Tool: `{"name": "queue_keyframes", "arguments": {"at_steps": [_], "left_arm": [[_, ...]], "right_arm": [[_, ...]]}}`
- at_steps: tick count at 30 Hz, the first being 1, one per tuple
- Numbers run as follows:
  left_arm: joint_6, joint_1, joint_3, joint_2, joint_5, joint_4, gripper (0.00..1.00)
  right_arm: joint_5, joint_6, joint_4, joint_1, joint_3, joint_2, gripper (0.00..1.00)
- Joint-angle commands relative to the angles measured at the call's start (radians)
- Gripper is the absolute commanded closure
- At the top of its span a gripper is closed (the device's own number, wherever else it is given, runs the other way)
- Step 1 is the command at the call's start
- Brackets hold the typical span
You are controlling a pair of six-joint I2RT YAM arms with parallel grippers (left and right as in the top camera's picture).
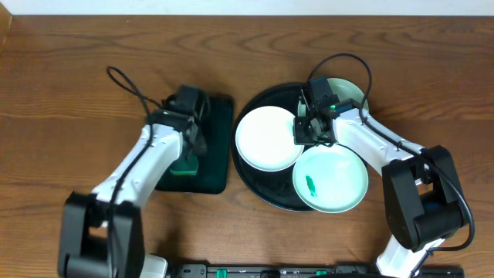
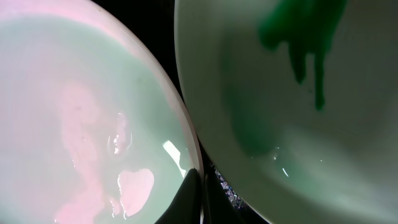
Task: Clean dirty plates on tray and stack at the side
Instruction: 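Open left gripper, release sponge, and retract left arm to the side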
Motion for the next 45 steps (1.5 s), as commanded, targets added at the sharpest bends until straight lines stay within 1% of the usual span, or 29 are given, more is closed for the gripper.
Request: {"name": "queue_keyframes", "arguments": {"at_steps": [1,3,7,12,14,16,17,18,20,30,38,42,45], "left_arm": [[0.003,0.04,0.077,-0.095,-0.02,-0.009,0.36],[0.002,0.073,0.087,-0.134,-0.02,-0.008,0.34],[0.002,0.157,0.088,-0.19,-0.019,-0.01,0.33],[0.002,0.262,0.088,-0.197,-0.019,-0.02,0.32],[0.002,0.293,0.088,-0.192,-0.019,-0.021,0.31],[0.002,0.314,0.088,-0.192,-0.019,-0.022,0.31],[0.002,0.32,0.088,-0.192,-0.02,-0.022,0.25],[0.002,0.324,0.088,-0.192,-0.02,-0.022,0.23],[0.002,0.327,0.088,-0.192,-0.02,-0.025,0.21],[0.002,0.327,0.088,-0.192,-0.02,-0.024,0.2],[0.002,0.327,0.088,-0.192,-0.02,-0.024,0.2],[0.002,0.327,0.088,-0.192,-0.02,-0.024,0.2],[0.002,0.327,0.088,-0.192,-0.02,-0.024,0.2]], "right_arm": [[-0.037,-0.002,0.005,0.02,-0.004,0.009,0.98],[-0.037,-0.002,0.005,0.02,-0.004,0.009,0.97],[-0.037,-0.002,0.005,0.02,-0.004,0.009,0.92],[-0.037,-0.002,0.005,0.02,-0.004,0.009,0.84],[-0.037,-0.002,0.005,0.02,-0.004,0.009,0.8],[-0.037,-0.002,0.005,0.02,-0.004,0.009,0.7],[-0.037,-0.002,0.005,0.02,-0.004,0.009,0.66],[-0.037,-0.002,0.005,0.02,-0.004,0.009,0.65],[-0.037,-0.002,0.006,0.02,-0.005,0.009,0.64],[-0.037,-0.002,0.024,0.02,-0.021,0.009,0.64],[-0.037,-0.001,0.072,0.02,-0.052,0.009,0.68],[-0.037,0.014,0.082,0.02,-0.059,0.009,0.78],[-0.037,0.014,0.082,0.02,-0.059,0.009,0.91]]}}
